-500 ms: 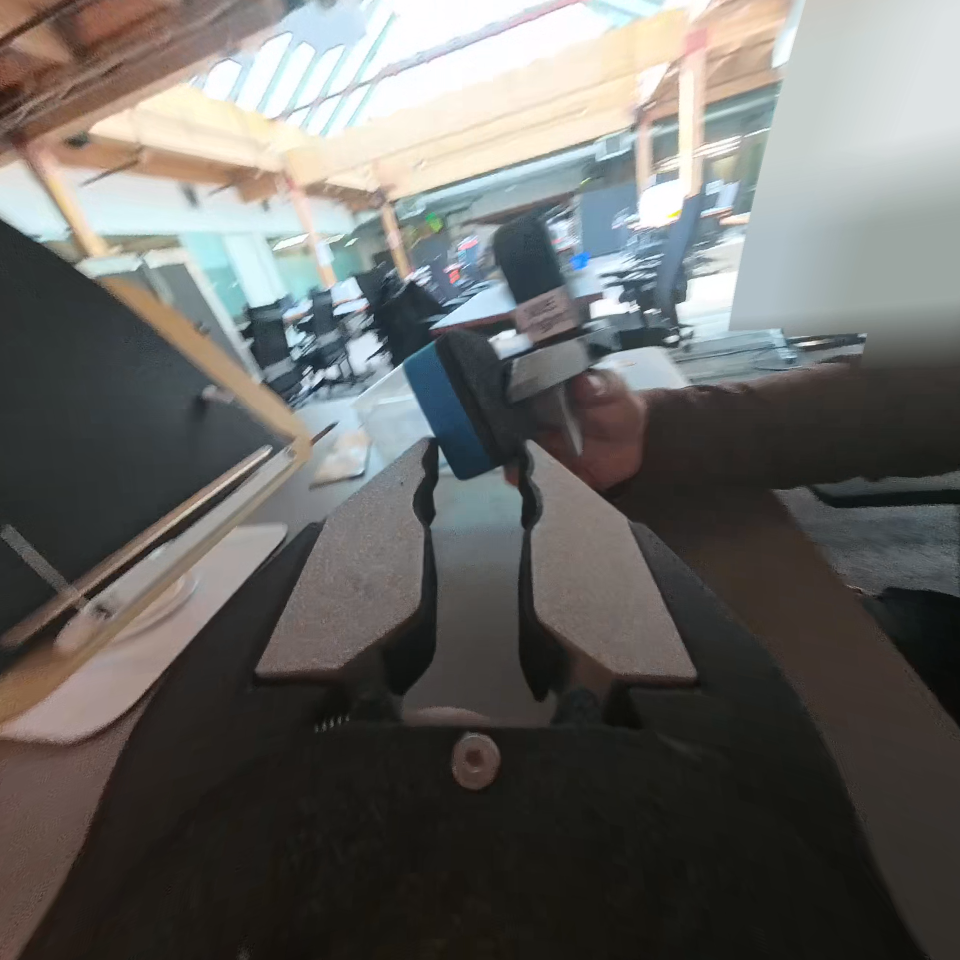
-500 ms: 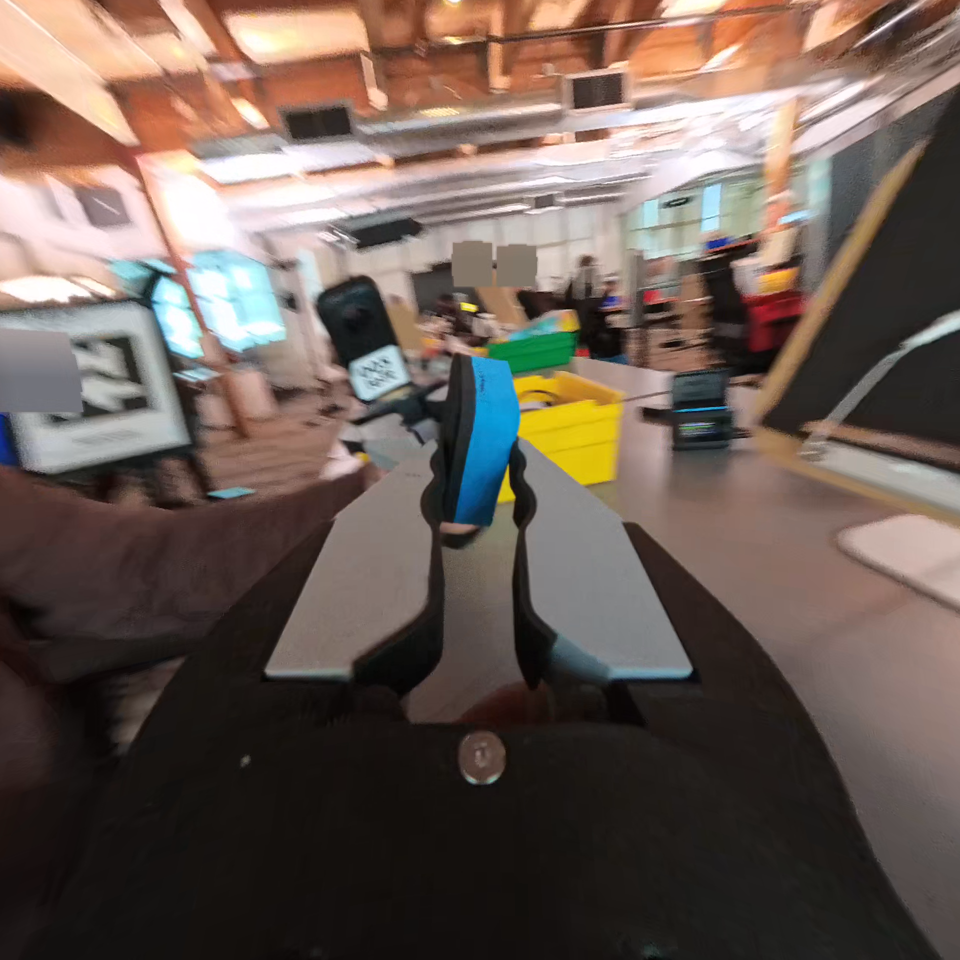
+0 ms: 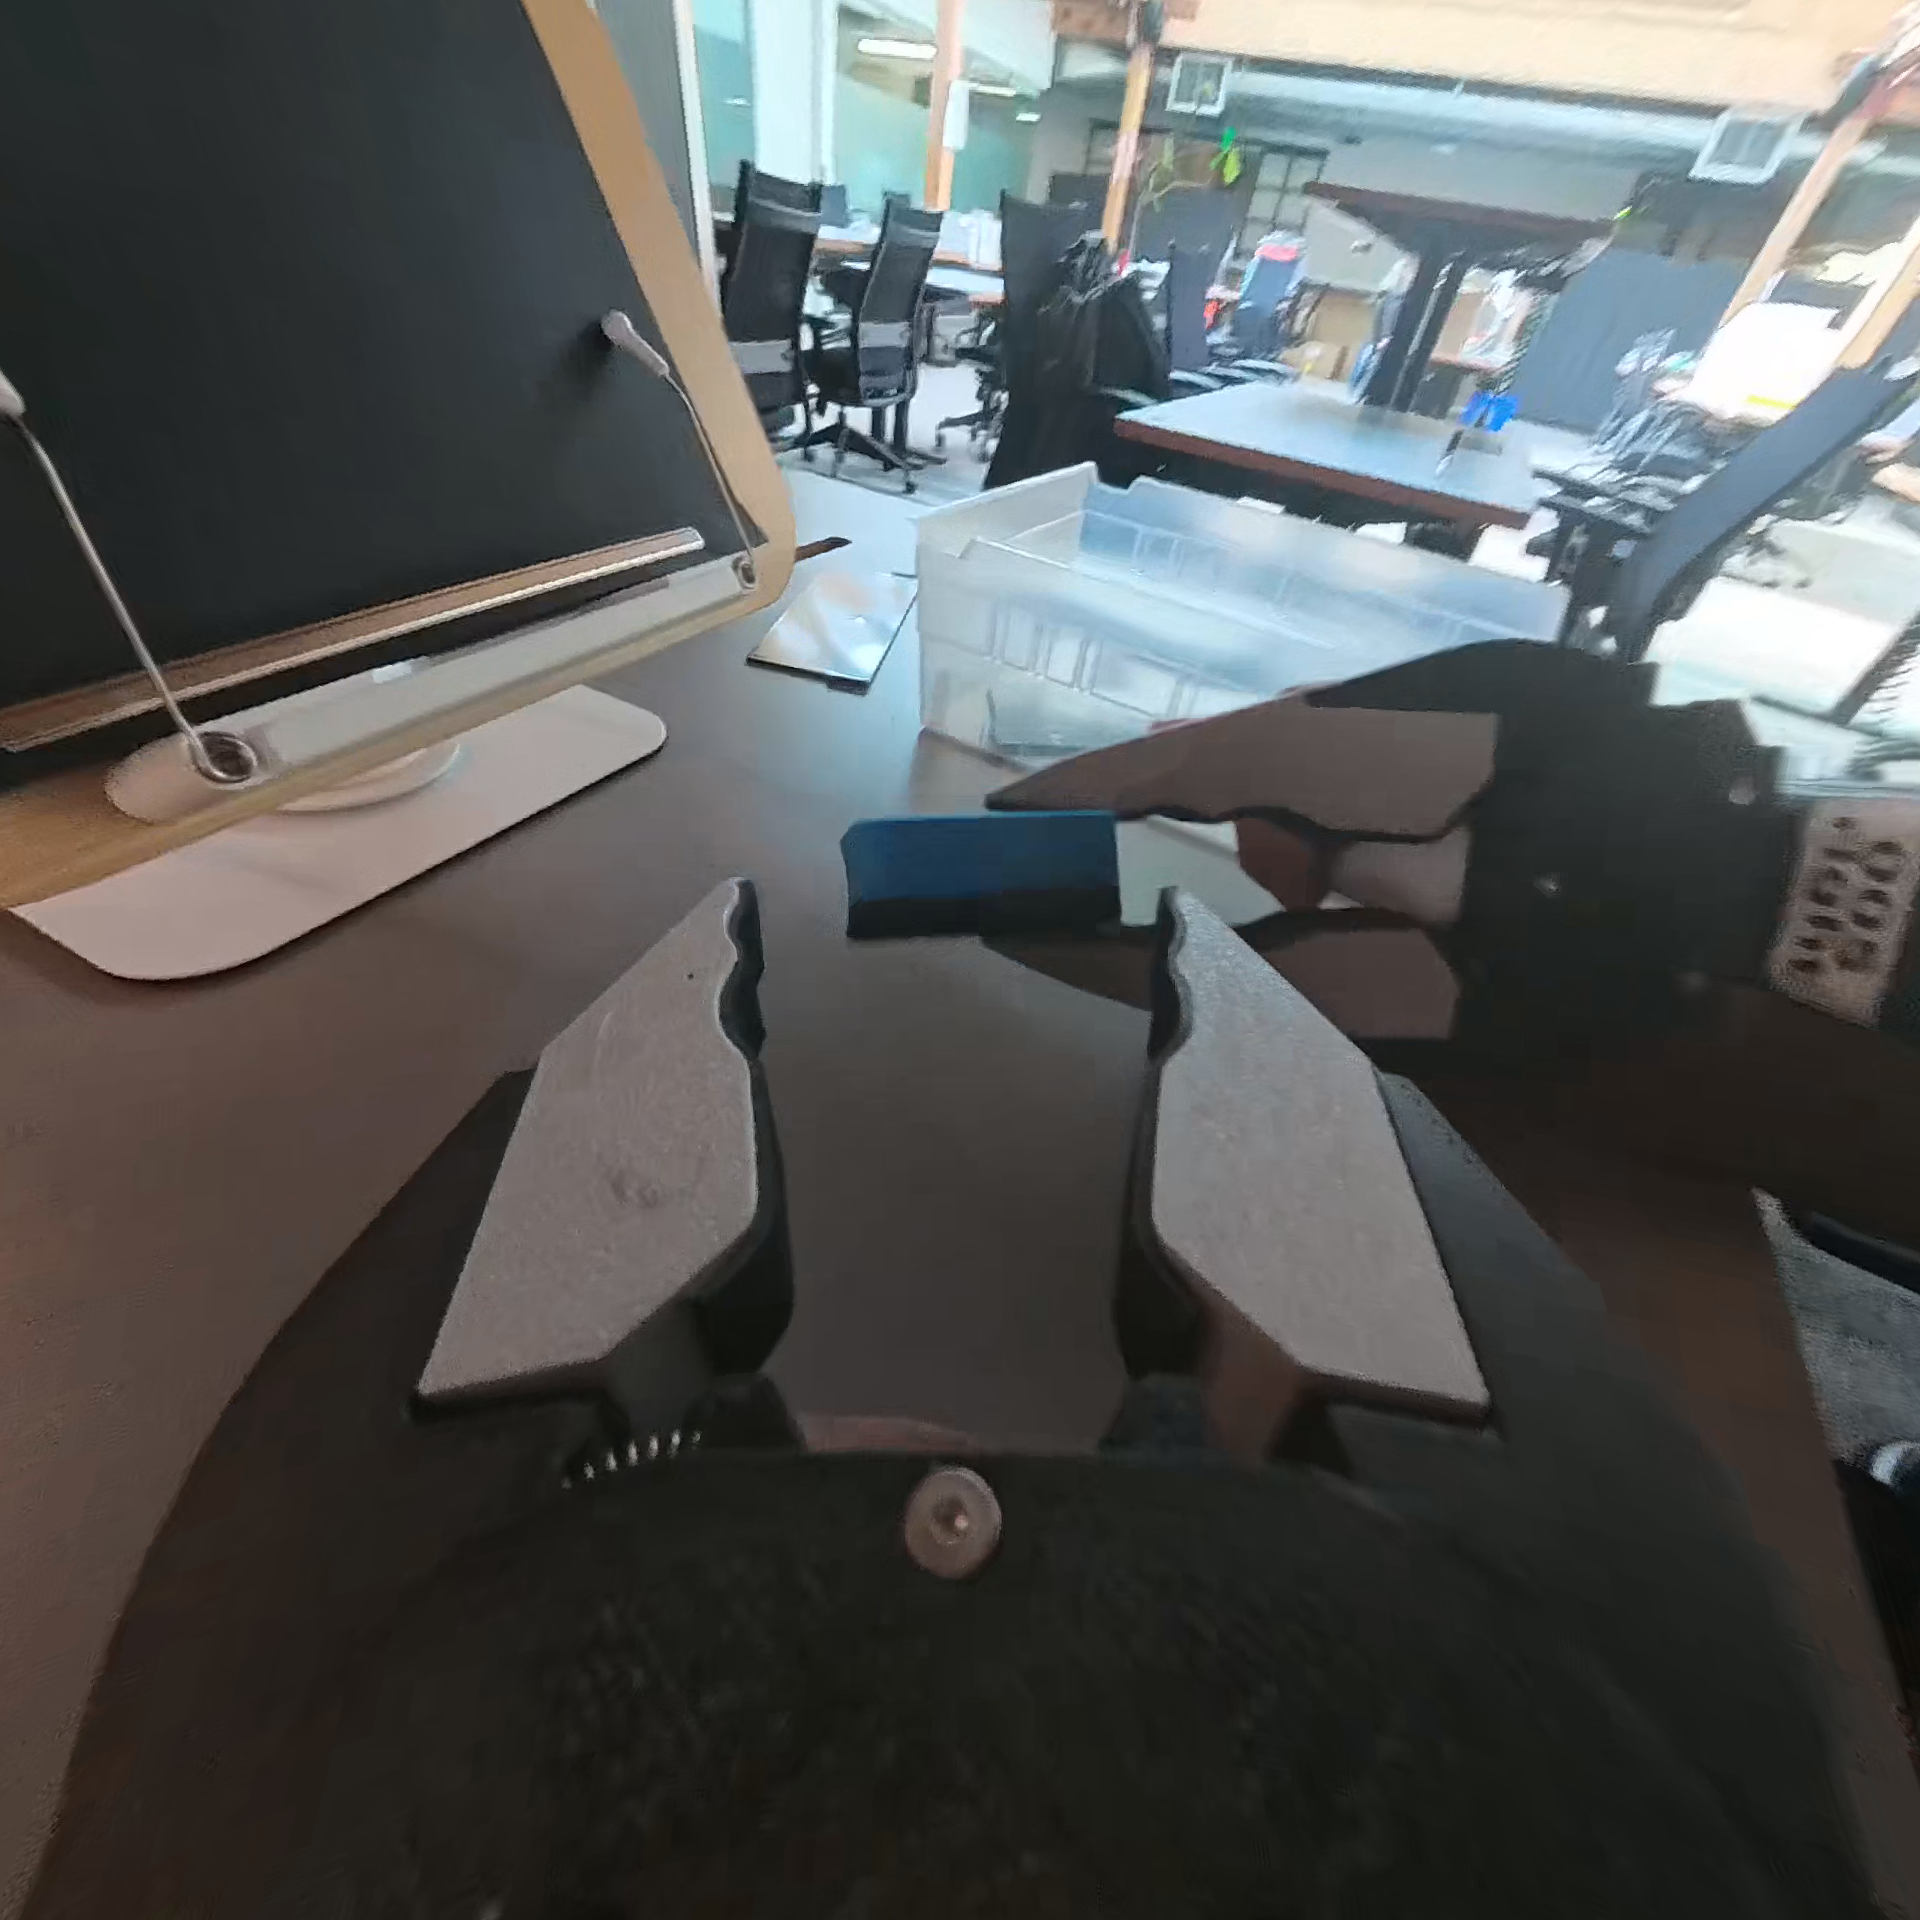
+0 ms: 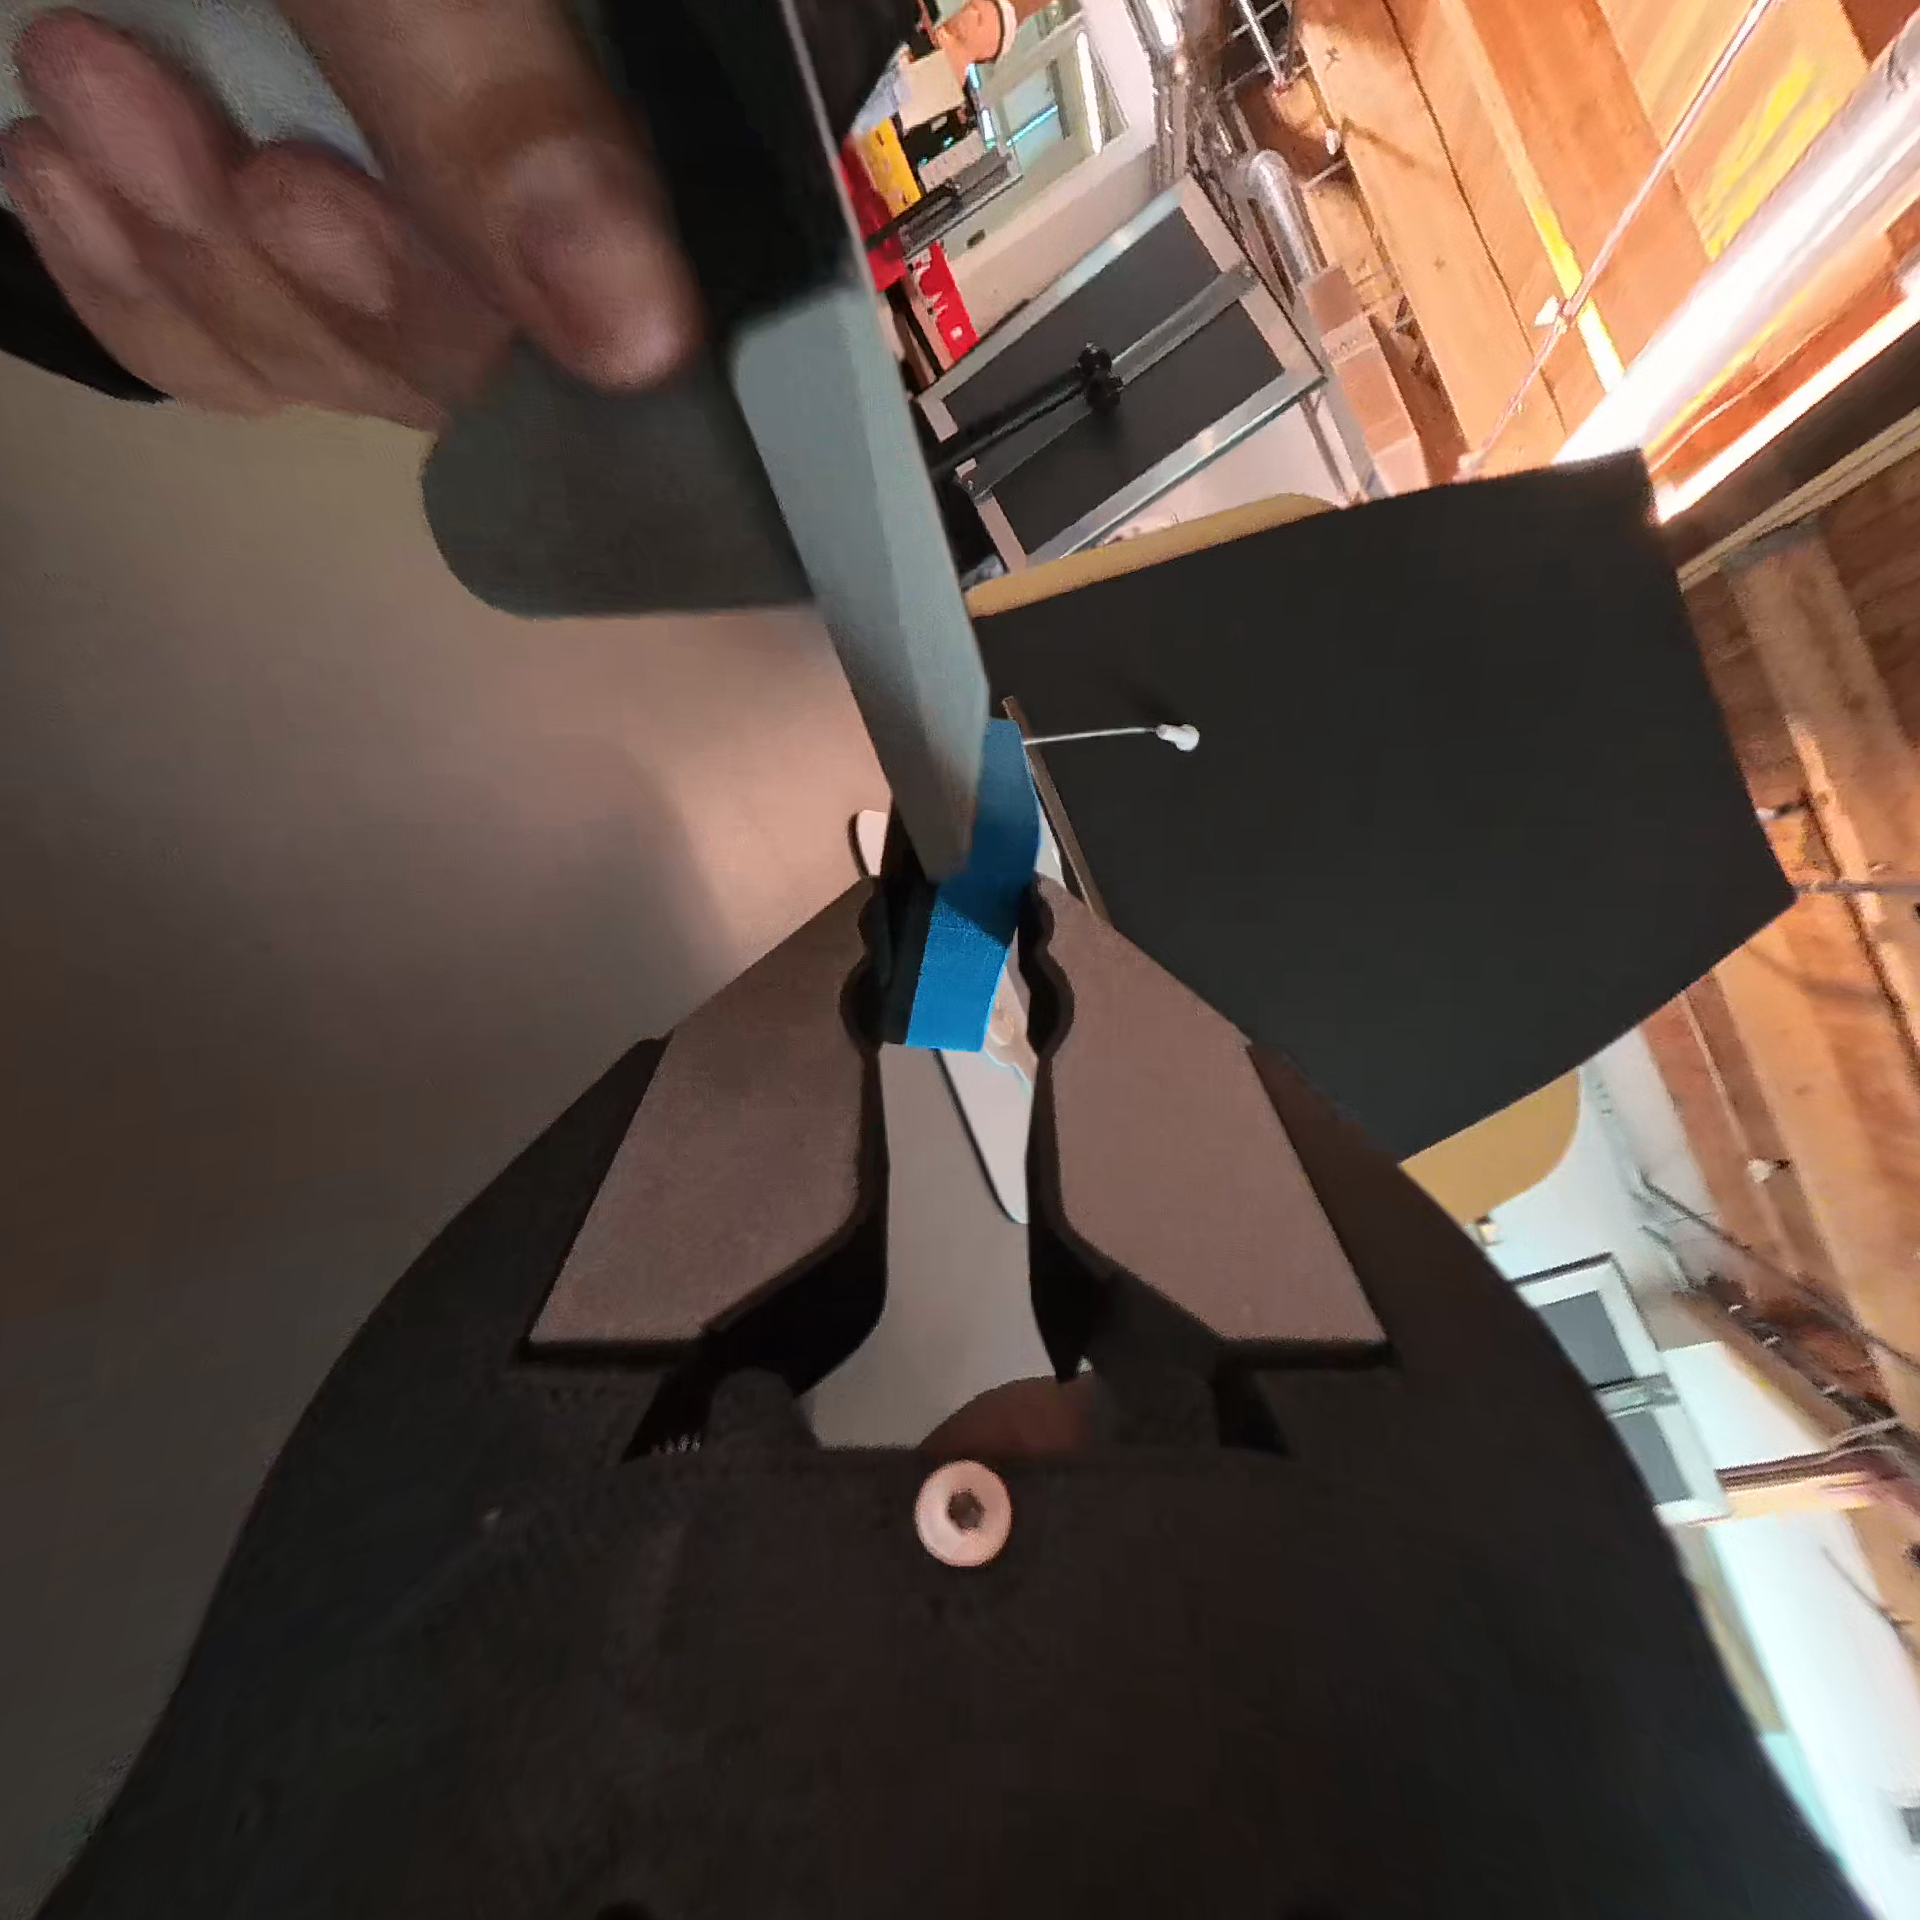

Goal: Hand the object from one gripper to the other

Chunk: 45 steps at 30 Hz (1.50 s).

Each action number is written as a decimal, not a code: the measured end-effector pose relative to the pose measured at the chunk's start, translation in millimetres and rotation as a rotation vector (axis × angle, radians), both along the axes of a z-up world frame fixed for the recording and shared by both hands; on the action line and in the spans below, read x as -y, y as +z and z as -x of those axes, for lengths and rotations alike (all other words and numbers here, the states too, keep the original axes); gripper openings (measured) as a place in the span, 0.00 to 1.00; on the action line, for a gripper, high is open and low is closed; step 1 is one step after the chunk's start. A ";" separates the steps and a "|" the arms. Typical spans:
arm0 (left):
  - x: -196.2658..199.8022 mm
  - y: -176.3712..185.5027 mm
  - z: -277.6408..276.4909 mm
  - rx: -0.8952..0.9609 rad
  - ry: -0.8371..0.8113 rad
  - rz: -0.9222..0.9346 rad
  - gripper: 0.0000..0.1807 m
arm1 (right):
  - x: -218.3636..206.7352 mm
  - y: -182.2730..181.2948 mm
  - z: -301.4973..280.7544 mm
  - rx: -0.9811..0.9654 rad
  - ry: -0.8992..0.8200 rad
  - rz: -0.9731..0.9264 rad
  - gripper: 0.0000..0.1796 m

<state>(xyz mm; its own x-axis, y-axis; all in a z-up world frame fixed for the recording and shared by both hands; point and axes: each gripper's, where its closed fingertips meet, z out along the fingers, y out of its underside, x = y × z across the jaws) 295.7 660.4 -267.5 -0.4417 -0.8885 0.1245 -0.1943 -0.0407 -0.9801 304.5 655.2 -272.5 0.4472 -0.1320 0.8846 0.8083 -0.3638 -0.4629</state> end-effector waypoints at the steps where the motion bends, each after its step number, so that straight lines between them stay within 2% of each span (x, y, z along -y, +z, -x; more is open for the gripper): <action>1: 1.7 -1.3 -1.4 0.004 0.009 -0.021 0.40 | -1.6 -0.9 2.7 0.023 -0.005 0.009 0.11; 4: 5.7 -11.2 -3.0 -0.021 0.009 -0.086 0.30 | -5.8 -4.2 8.5 0.107 -0.028 0.044 0.11; 7: 3.5 -16.8 -2.6 -0.058 -0.011 -0.104 0.30 | -7.7 -7.8 8.3 0.085 -0.030 0.054 0.11; 10: 2.1 -10.7 2.4 -0.024 -0.040 -0.134 0.29 | -7.0 -1.6 20.4 -0.001 0.067 -0.014 0.11; 12: -1.5 -3.4 6.7 0.016 -0.058 -0.137 0.29 | -3.2 -0.5 34.4 -0.224 0.206 -0.050 0.21; 13: -2.5 0.7 9.3 0.033 -0.077 -0.117 0.29 | 0.2 2.7 38.4 -0.364 0.263 -0.061 0.23; 14: -3.7 5.4 11.5 0.052 -0.094 -0.080 0.29 | 4.8 10.0 38.9 -0.496 0.307 -0.086 0.22; 16: -6.1 20.9 16.3 0.096 -0.137 0.070 0.28 | 14.6 30.8 35.4 -0.733 0.401 -0.173 0.28; 20: 8.1 67.8 53.8 0.245 -0.459 0.436 0.29 | 35.7 66.6 38.7 -1.174 0.675 -0.286 0.30; 22: 14.6 72.6 61.2 0.284 -0.505 0.441 0.29 | 42.0 75.5 49.8 -1.291 0.800 -0.276 0.29; 26: 28.5 63.6 56.8 0.265 -0.493 0.364 0.29 | 36.1 73.3 64.0 -1.279 0.820 -0.264 0.30; 28: 27.4 65.8 57.6 0.266 -0.498 0.380 0.29 | 33.5 72.3 59.0 -1.302 0.796 -0.270 0.22; 29: 27.1 65.0 56.8 0.261 -0.493 0.378 0.29 | 32.2 70.6 56.7 -1.325 0.789 -0.261 0.22; 34: 28.8 65.0 55.8 0.265 -0.492 0.378 0.29 | 30.6 69.0 55.2 -1.344 0.781 -0.257 0.27; 36: 31.9 65.2 56.8 0.265 -0.505 0.382 0.29 | 28.3 67.2 59.2 -1.346 0.784 -0.241 0.32; 38: 34.6 63.9 55.8 0.256 -0.508 0.386 0.29 | 26.5 65.4 62.1 -1.331 0.787 -0.232 0.28; 41: 34.1 62.3 53.9 0.235 -0.499 0.389 0.29 | 25.7 65.4 59.7 -1.323 0.781 -0.229 0.27; 43: 31.8 59.0 49.5 0.216 -0.459 0.372 0.29 | 24.4 64.4 55.1 -1.288 0.754 -0.232 0.27; 45: 24.3 53.8 41.2 0.185 -0.392 0.363 0.28 | 22.5 62.7 46.6 -1.145 0.660 -0.265 0.27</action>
